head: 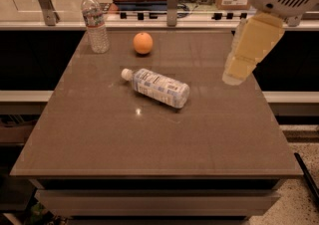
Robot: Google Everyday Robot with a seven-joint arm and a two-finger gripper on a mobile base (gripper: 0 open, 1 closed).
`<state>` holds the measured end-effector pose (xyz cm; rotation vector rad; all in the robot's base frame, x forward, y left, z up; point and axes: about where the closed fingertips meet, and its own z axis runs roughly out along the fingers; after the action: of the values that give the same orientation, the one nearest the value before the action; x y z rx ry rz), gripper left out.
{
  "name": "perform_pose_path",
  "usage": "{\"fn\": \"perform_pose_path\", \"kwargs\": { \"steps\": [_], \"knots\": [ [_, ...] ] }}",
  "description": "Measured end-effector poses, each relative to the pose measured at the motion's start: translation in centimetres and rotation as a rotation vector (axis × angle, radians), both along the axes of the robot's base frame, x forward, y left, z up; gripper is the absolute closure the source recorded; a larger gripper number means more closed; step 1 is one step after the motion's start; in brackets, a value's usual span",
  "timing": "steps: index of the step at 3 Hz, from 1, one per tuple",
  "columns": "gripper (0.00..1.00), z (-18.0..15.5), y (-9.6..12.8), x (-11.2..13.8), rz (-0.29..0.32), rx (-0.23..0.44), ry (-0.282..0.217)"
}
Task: Place blue plastic bottle upright
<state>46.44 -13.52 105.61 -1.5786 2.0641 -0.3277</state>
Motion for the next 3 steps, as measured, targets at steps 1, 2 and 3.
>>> {"fn": "perform_pose_path", "kwargs": {
  "steps": [1, 2, 3],
  "knots": [
    [0.00, -2.3, 1.6, 2.0, -0.010, -0.027, 0.080],
    [0.00, -4.9, 2.6, 4.1, -0.010, -0.049, 0.164],
    [0.00, -7.1, 3.3, 5.7, -0.001, -0.057, 0.222]
  ]
}}
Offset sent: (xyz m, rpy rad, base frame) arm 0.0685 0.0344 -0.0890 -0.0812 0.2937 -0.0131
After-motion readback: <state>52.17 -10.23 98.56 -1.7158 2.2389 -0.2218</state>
